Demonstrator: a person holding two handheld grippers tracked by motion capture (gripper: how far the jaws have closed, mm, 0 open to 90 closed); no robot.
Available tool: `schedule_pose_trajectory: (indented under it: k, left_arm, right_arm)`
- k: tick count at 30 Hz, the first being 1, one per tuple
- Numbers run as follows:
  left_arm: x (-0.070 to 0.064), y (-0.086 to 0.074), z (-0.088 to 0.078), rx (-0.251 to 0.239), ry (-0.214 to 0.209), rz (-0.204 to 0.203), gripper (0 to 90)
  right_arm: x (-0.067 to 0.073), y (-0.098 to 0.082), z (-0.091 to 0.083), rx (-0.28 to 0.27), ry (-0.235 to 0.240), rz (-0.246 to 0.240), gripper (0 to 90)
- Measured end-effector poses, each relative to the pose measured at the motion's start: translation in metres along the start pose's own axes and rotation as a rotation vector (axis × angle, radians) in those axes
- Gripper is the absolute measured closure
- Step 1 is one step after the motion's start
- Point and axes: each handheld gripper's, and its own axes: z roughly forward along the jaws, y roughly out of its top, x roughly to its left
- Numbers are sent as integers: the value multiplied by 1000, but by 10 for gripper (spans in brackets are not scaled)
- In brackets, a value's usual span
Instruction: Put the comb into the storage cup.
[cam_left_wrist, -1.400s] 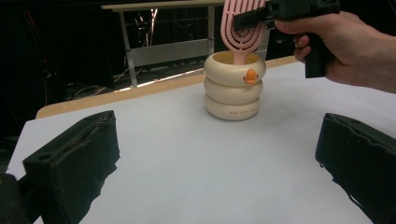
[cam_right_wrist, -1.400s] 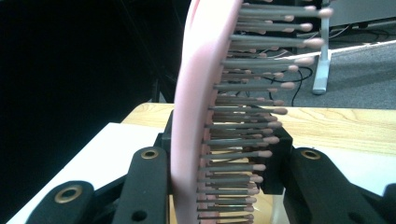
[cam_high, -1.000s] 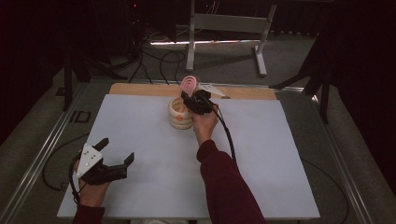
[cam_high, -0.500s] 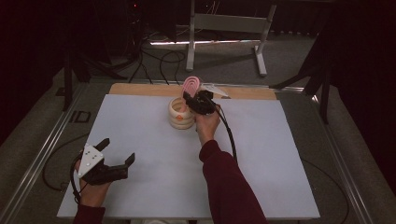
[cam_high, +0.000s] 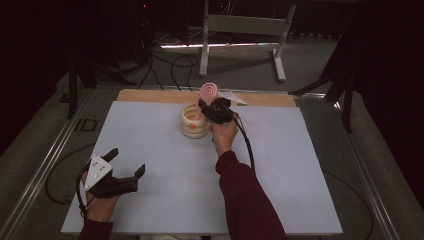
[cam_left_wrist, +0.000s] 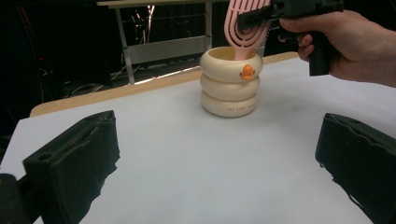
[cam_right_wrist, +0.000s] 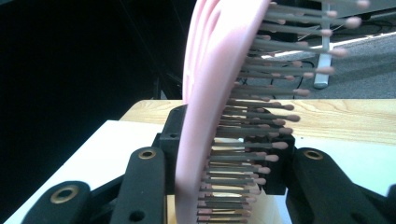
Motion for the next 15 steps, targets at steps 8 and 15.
schedule_pose_trajectory:
  k: [8,15]
  left_arm:
    - [0,0,0,2,-2,1,3]
    - [-1,0,1,4,-5,3,3]
  right_arm:
    - [-3,-1,-1,7,-6,-8,596]
    - [-6,0,-3,14,-21,-16,590]
